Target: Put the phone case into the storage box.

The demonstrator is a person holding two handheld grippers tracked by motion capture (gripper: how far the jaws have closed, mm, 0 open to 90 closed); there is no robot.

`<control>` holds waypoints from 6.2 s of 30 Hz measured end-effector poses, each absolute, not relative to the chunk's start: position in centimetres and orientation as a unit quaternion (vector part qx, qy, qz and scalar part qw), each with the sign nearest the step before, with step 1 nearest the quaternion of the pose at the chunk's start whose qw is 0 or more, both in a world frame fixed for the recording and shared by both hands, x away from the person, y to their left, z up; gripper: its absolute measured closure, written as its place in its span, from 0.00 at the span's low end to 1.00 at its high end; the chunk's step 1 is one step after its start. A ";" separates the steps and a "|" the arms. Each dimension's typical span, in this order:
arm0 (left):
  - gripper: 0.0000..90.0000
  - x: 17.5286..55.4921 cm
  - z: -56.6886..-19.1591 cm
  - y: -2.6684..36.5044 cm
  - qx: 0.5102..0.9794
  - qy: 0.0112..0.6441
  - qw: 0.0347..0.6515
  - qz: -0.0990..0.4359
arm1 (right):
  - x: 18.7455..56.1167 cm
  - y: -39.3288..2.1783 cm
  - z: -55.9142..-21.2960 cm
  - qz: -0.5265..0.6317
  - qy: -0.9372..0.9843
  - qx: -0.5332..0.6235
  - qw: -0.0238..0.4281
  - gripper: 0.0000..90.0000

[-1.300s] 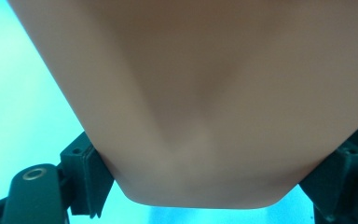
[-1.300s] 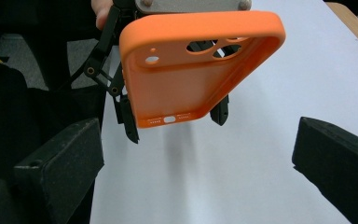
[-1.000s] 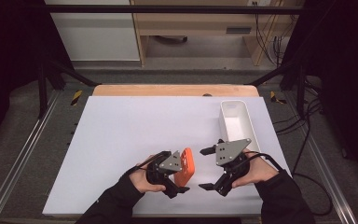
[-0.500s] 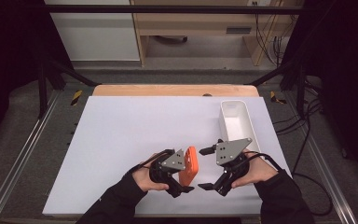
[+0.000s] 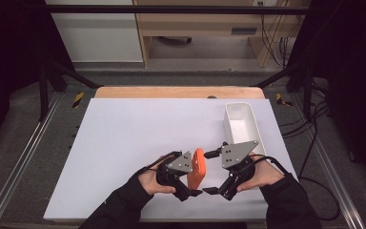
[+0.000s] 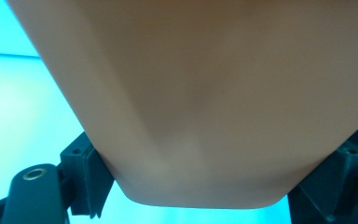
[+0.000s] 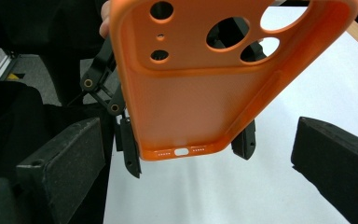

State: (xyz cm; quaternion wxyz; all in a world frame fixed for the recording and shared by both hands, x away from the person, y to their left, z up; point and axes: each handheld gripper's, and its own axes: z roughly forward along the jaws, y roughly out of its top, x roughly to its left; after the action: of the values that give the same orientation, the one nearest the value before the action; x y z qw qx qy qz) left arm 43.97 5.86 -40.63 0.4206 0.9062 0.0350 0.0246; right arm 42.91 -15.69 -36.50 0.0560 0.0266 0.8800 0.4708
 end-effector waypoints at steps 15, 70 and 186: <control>0.17 43.9 -41.1 5.0 0.903 0.026 0.428 0.020 | 43.0 -15.7 -36.4 0.483 0.874 0.025 0.051 0.07; 0.17 43.4 -41.8 4.8 0.909 0.023 0.415 0.016 | 43.4 -15.4 -36.8 0.488 0.872 0.013 0.023 0.18; 0.01 45.6 -43.7 27.7 0.775 0.345 0.494 0.191 | 51.1 -22.9 -28.7 0.471 0.760 0.353 0.275 0.18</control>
State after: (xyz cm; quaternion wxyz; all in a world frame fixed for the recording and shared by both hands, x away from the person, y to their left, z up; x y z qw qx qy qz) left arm 45.60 27.70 -43.67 0.4941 0.7745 0.3455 0.1912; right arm 51.11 -22.87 -28.70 0.2755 0.3533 0.7597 0.4713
